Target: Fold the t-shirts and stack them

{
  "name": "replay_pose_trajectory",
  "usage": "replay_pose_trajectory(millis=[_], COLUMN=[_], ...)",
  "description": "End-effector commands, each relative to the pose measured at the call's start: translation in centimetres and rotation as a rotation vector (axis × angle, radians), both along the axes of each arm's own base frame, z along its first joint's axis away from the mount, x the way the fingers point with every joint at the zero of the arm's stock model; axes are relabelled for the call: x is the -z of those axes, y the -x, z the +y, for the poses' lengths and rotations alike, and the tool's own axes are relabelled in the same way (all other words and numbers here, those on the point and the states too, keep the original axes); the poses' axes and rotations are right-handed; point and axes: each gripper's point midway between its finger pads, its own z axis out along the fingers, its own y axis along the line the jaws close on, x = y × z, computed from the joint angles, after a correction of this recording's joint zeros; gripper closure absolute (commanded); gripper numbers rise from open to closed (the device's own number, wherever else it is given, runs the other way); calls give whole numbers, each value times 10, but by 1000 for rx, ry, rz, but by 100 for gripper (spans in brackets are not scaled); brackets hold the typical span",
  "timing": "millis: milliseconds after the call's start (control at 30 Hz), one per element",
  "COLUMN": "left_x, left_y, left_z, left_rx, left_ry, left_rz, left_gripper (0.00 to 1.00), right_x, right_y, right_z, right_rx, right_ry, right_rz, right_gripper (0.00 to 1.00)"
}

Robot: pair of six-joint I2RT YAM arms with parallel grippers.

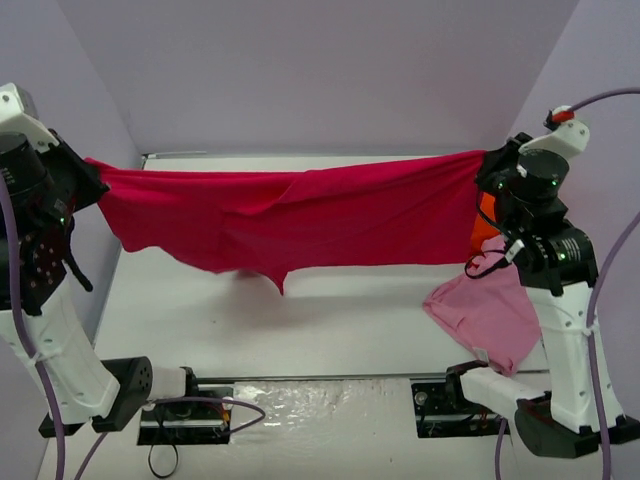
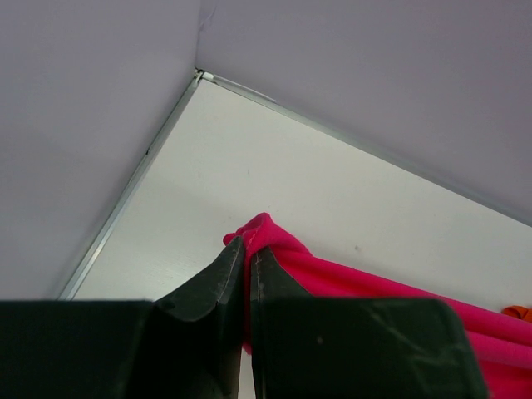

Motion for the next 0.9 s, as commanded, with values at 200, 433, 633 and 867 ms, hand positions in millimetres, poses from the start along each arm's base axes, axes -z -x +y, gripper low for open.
replay_pose_trajectory(millis=[200, 433, 633, 867], left_x=[-44, -26, 6, 78], left_y=[78, 61, 7, -73], left_z=[-9, -5, -14, -17], left_rx=[1, -13, 22, 25], left_ry=[21, 17, 76, 142], left_rz=[-257, -180, -99, 45], left_gripper=[99, 98, 99, 100], right_x=[-44, -22, 20, 82], right_y=[61, 56, 19, -30], right_z=[-11, -9, 7, 18], right_rx=[-15, -23, -56, -63], right_ry=[-51, -42, -44, -9], right_rz=[-148, -88, 12, 134], right_gripper=[100, 100, 100, 100])
